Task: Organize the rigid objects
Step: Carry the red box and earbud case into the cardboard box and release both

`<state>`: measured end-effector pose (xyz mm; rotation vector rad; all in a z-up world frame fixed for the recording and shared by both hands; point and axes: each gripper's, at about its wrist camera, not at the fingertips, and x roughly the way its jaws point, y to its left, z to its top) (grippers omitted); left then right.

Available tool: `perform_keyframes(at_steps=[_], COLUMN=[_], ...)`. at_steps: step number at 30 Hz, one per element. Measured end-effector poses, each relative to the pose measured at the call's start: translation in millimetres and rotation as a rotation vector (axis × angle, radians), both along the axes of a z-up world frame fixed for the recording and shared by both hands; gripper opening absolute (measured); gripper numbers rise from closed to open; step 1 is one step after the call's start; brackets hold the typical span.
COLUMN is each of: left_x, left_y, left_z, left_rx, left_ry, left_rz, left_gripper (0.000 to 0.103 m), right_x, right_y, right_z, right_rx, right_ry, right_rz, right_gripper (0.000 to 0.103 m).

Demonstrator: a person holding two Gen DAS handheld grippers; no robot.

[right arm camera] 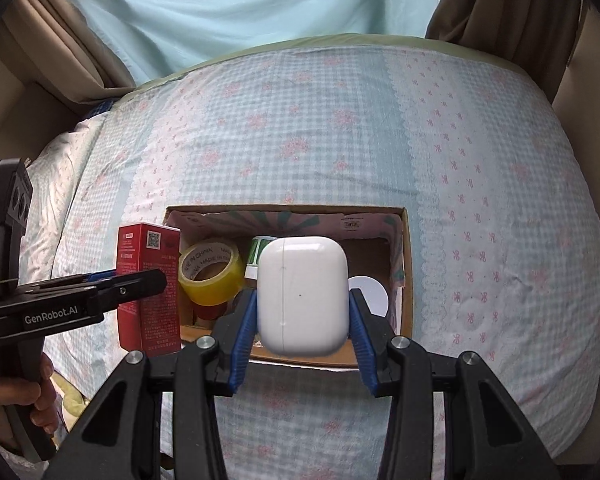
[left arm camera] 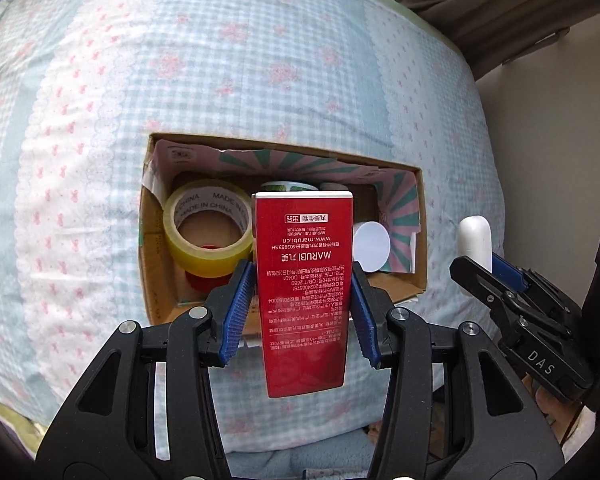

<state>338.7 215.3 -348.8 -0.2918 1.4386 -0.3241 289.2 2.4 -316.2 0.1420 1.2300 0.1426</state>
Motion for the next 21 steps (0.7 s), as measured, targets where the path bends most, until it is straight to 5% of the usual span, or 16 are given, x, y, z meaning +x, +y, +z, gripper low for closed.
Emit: perform_keyframes(at_steps=[11,21], left_x=[30.4,34.4], left_y=[-24.7,-67.2], left_z=[-65.2,-79.6], left_rx=[0.028,0.064], left_ry=[0.120,0.132], left_rz=[-0.034,-0.177], left_gripper=[0.043,0.044], right_x=[36.7,55.9], right_y=[-13.5,-28.2], right_z=[-69.2,-105.0], right_rx=[-0.003,0.079], right_ry=[0.115,0.183], right_rz=[-0.110,-0.182], right_gripper=[0.041,0.041])
